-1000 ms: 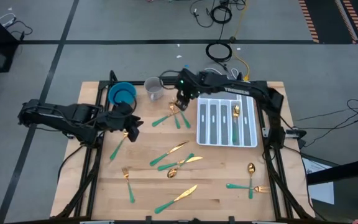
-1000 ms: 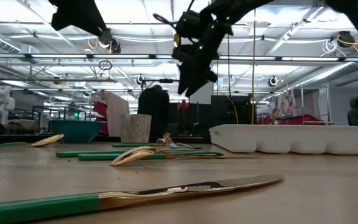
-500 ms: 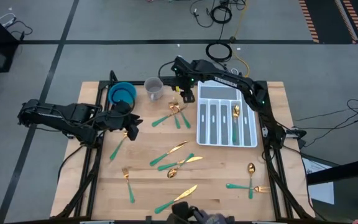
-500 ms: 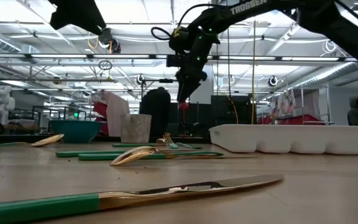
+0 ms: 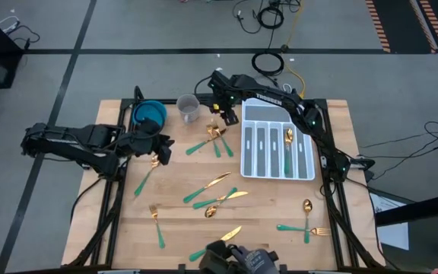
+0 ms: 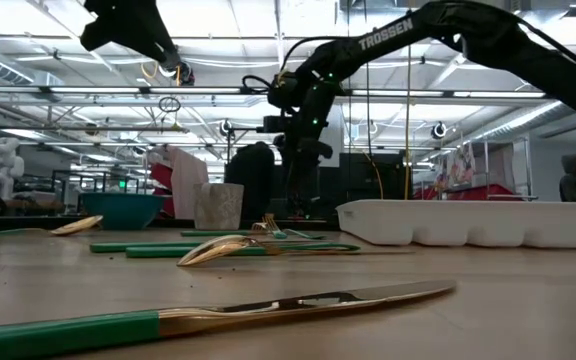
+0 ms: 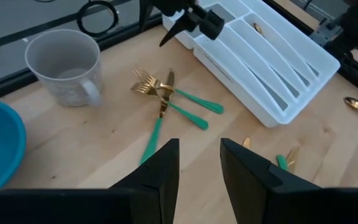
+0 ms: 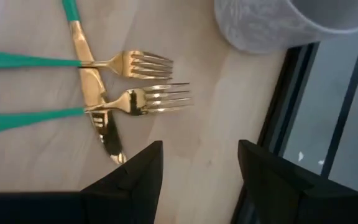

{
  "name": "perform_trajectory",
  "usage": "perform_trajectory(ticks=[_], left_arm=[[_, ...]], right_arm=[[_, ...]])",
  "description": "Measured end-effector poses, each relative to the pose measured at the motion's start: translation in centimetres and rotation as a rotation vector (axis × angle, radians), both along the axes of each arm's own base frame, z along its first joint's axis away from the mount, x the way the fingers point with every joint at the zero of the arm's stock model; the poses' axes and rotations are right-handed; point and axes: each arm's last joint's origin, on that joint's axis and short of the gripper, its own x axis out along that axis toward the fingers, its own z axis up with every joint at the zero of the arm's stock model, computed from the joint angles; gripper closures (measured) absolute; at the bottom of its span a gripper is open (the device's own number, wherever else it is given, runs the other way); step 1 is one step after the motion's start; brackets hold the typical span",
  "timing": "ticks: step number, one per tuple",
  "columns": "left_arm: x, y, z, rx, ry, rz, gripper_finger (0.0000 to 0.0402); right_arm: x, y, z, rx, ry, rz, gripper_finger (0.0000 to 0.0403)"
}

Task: Sort silverware
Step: Put the green fork into the white cutlery tray

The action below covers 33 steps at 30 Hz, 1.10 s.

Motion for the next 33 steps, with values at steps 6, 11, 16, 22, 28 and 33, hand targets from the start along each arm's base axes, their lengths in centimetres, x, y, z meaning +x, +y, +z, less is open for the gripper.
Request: perform_trajectory(ticks=[6,11,16,22,28,33], left_arm=[[0.0,0.4,0.0,-0.001,-0.001,0.024,0.0279],[0.0,0.6,0.0,-0.012,0.0,0.023,0.0279],[0.0,0.6,0.0,-0.012,0.002,0.023,0.0279],[0.0,0.6,0.0,-0.012,0.002,0.023,0.0279],[0.0,0.6,0.0,-0.011,0.004,0.017,0.0279],[0.0,0.5,0.0,-0.026,0.007,0.0,0.0279]], right_arm=[[0.9,-0.5,0.3,-0.047,-0.098,-0.018,0.0204],[0.7,-0.2,0.2,0.163,-0.132,-0.278,0.0204],[-0.1,0.4,0.1,0.277,-0.062,-0.493,0.0204],[-0.4,2.0,-1.1,0.486,0.045,-0.69,0.0204],[0.5,4.0,-2.0,0.476,0.075,-0.713,0.0204],[1.3,5.6,-3.3,0.388,0.073,-0.712,0.0204]])
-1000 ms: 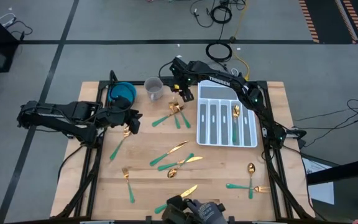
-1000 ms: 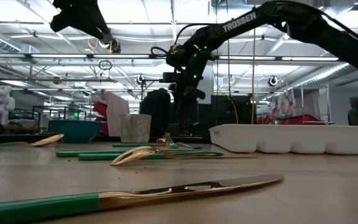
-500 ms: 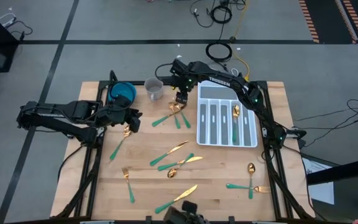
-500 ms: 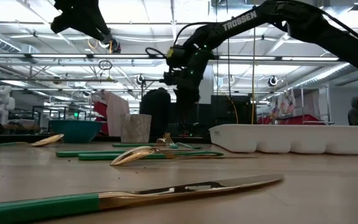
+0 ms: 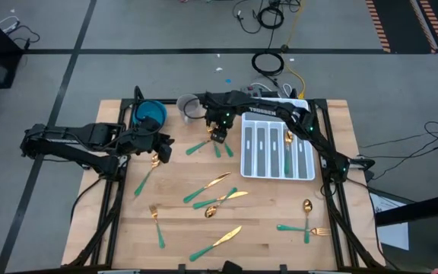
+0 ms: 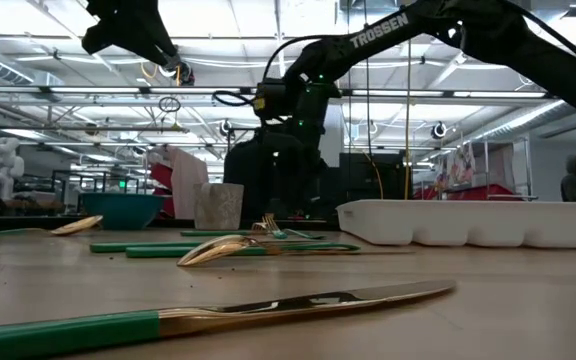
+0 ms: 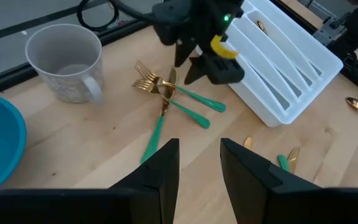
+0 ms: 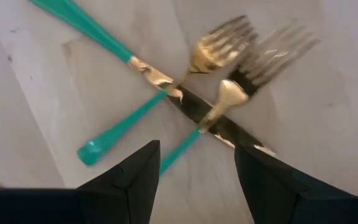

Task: Sort silverware
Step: Put the green fork into the white cutlery tray

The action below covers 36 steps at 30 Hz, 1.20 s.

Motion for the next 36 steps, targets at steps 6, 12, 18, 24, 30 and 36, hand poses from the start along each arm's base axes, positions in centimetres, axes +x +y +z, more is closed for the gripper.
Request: perform_trajectory(ticks=[6,12,18,24,30,36], left_arm=[[0.0,0.0,0.0,-0.007,0.0,-0.007,0.0279],[0.0,0.0,0.0,-0.003,0.004,-0.016,0.0279],[0.0,0.0,0.0,0.001,0.007,-0.023,0.0279],[0.0,0.0,0.0,0.001,0.007,-0.023,0.0279],[0.0,-0.1,0.0,-0.008,0.008,-0.031,0.0279],[0.0,-0.1,0.0,-0.007,0.008,-0.032,0.0279]], right_arm=[[-0.2,-0.1,-1.1,-0.037,0.033,-0.063,0.0204],[-0.6,-0.1,-2.0,-0.013,0.053,-0.104,0.0204],[0.1,1.0,-2.1,-0.014,0.037,-0.082,0.0204],[0.3,1.1,-2.4,-0.026,0.031,-0.099,0.0204],[0.3,1.0,-3.1,-0.039,0.037,-0.107,0.0204],[0.3,1.0,-3.1,-0.061,0.048,-0.108,0.0204]])
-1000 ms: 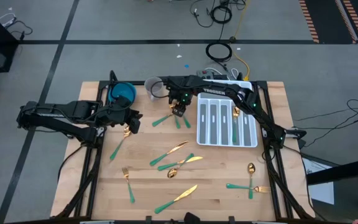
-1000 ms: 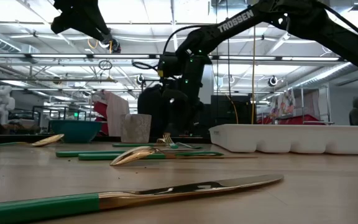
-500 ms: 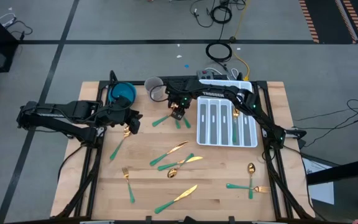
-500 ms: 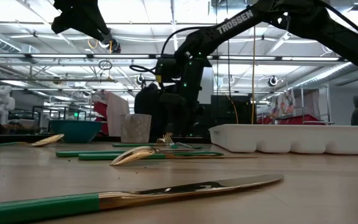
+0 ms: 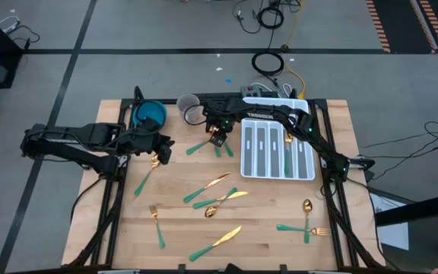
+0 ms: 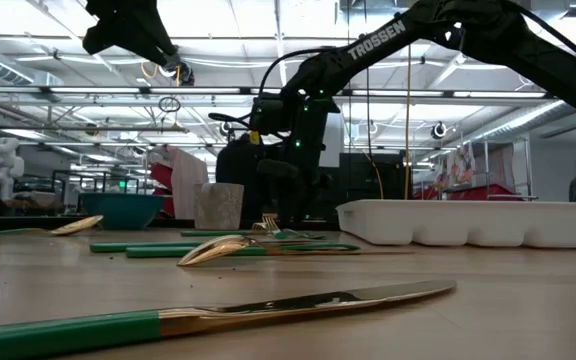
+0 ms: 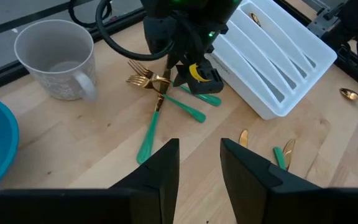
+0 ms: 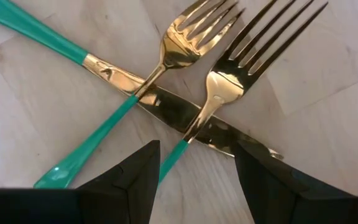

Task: Sort silverware
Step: Put the green fork into the white cutlery tray

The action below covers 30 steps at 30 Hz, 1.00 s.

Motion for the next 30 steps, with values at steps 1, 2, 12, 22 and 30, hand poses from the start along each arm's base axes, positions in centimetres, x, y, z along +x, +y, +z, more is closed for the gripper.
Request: perform_trajectory(ticks=[1,2,12,22,30], left_arm=[[-0.01,0.0,0.0,0.0,0.0,0.0,0.0279],[0.0,0.0,0.0,0.0,0.0,0.0,0.0279],[0.0,0.0,0.0,0.0,0.0,0.0,0.0279],[0.0,0.0,0.0,0.0,0.0,0.0,0.0279],[0.0,0.0,0.0,0.0,0.0,0.0,0.0279]], right_arm=[[-0.01,-0.01,0.0,0.0,0.001,0.0,0.0204],[-0.01,-0.02,0.0,0.0,0.0,-0.002,0.0204],[0.0,-0.01,0.0,-0.006,0.002,-0.034,0.0204],[0.15,0.88,-0.55,-0.083,0.04,-0.036,0.0204],[0.17,0.83,-0.54,-0.087,0.037,-0.053,0.0204]])
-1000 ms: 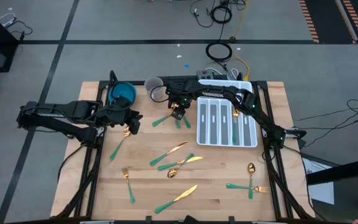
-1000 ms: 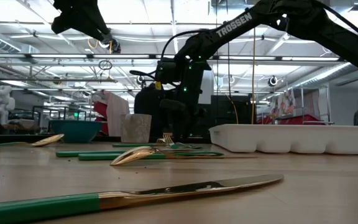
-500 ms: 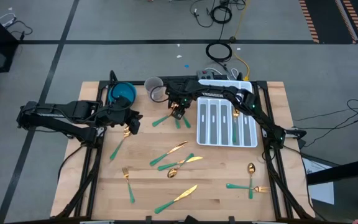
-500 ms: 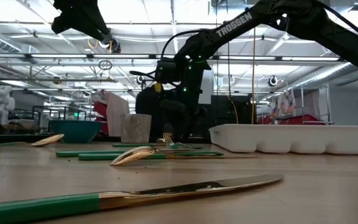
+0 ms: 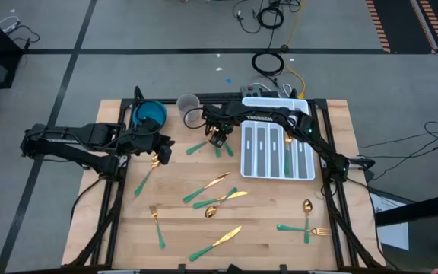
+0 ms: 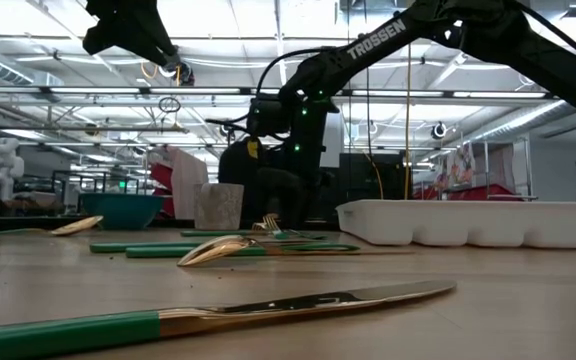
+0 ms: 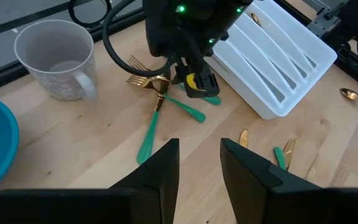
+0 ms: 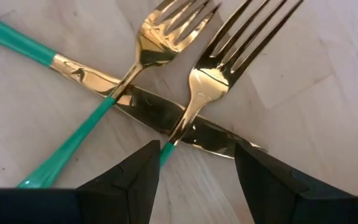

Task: Sort silverware
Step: Put the green fork into the white cutlery tray

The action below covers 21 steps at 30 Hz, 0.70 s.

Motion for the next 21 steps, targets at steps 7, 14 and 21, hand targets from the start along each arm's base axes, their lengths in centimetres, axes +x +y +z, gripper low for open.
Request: perform_trajectory(ticks=[7,14,21], left_arm=[[0.0,0.0,0.0,0.0,0.0,0.0,0.0279],[0.0,0.0,0.0,0.0,0.0,0.0,0.0279],[0.01,-0.01,0.0,-0.005,0.0,-0.005,0.0279]], right_arm=[[-0.02,0.07,-0.01,0.003,0.003,-0.008,0.0215],[-0.19,0.13,-0.05,0.01,0.021,-0.008,0.0259],[-0.27,0.33,-0.65,0.059,0.014,0.008,0.0363]])
